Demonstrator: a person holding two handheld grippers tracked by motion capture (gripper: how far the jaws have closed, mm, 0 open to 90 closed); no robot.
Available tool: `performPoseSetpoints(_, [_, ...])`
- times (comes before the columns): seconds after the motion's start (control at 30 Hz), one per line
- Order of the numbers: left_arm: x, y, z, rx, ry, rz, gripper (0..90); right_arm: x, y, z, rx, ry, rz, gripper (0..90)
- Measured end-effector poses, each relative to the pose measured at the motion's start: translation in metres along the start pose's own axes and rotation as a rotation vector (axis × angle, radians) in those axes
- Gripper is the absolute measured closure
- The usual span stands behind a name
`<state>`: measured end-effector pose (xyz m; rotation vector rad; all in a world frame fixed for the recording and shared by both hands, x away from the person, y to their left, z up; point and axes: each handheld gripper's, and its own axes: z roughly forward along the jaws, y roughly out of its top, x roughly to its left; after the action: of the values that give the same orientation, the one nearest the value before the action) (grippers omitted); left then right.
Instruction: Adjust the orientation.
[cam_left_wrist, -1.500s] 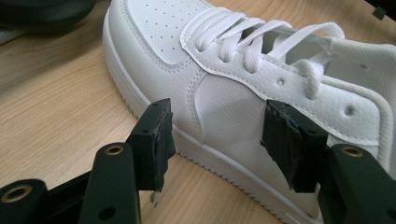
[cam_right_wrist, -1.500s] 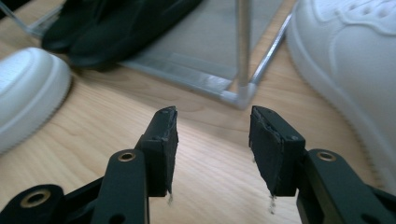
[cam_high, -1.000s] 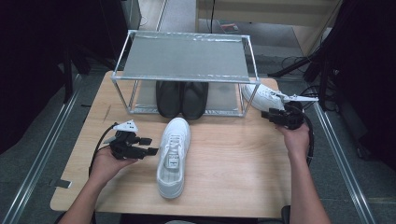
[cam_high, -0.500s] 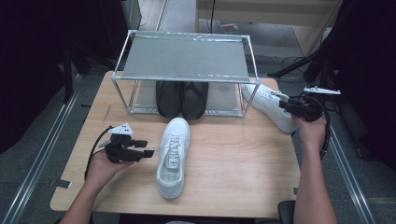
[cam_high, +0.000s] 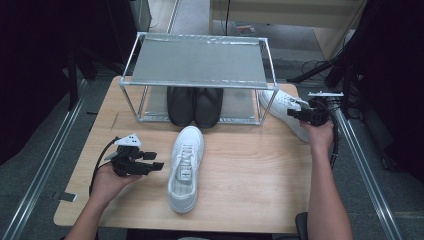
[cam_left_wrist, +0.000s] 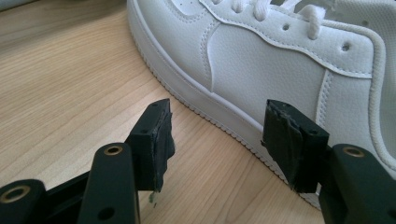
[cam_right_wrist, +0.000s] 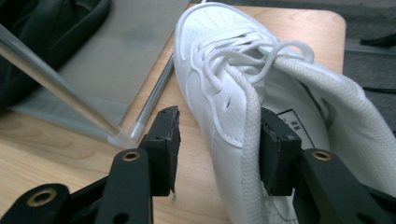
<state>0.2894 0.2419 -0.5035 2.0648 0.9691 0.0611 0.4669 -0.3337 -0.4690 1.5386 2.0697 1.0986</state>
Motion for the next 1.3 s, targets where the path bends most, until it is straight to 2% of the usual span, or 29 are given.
performPoseSetpoints(0.3, [-0.002, -0.002, -0.001, 0.001, 0.005, -0.003, 42.7, 0.003, 0.000, 0.008, 0.016, -0.051, -0.014, 66.4])
performPoseSetpoints(0.47, [-0.002, -0.002, 0.000, 0.005, 0.005, -0.001, 42.8, 0.004, 0.000, 0.010, 0.021, -0.066, -0.005, 69.4])
performPoseSetpoints(0.6, [-0.002, -0.002, 0.000, 0.003, 0.010, 0.002, 42.8, 0.002, -0.001, 0.009, 0.013, -0.045, 0.007, 75.2])
performPoseSetpoints(0.7, [-0.002, -0.002, -0.001, 0.002, 0.010, 0.004, 42.8, -0.003, -0.002, 0.007, -0.002, 0.000, 0.051, 78.8])
performPoseSetpoints(0.8, [-0.002, -0.002, -0.001, -0.001, 0.008, 0.000, 42.8, -0.001, -0.001, 0.007, -0.011, -0.007, 0.043, 79.7])
performPoseSetpoints(0.9, [-0.002, -0.002, -0.001, -0.004, 0.008, -0.001, 42.8, 0.002, 0.002, 0.003, -0.028, -0.019, 0.050, 80.3])
performPoseSetpoints(1.0, [-0.002, -0.002, -0.003, -0.007, 0.010, 0.003, 42.8, 0.006, 0.004, -0.002, -0.034, -0.037, 0.028, 80.5])
performPoseSetpoints(1.17, [-0.003, -0.002, -0.005, -0.014, 0.008, 0.002, 42.7, 0.010, 0.000, -0.015, -0.043, -0.045, 0.039, 80.5])
performPoseSetpoints(1.3, [-0.002, -0.002, -0.005, -0.015, 0.009, 0.001, 42.4, 0.008, -0.002, -0.028, -0.068, -0.057, 0.061, 80.6])
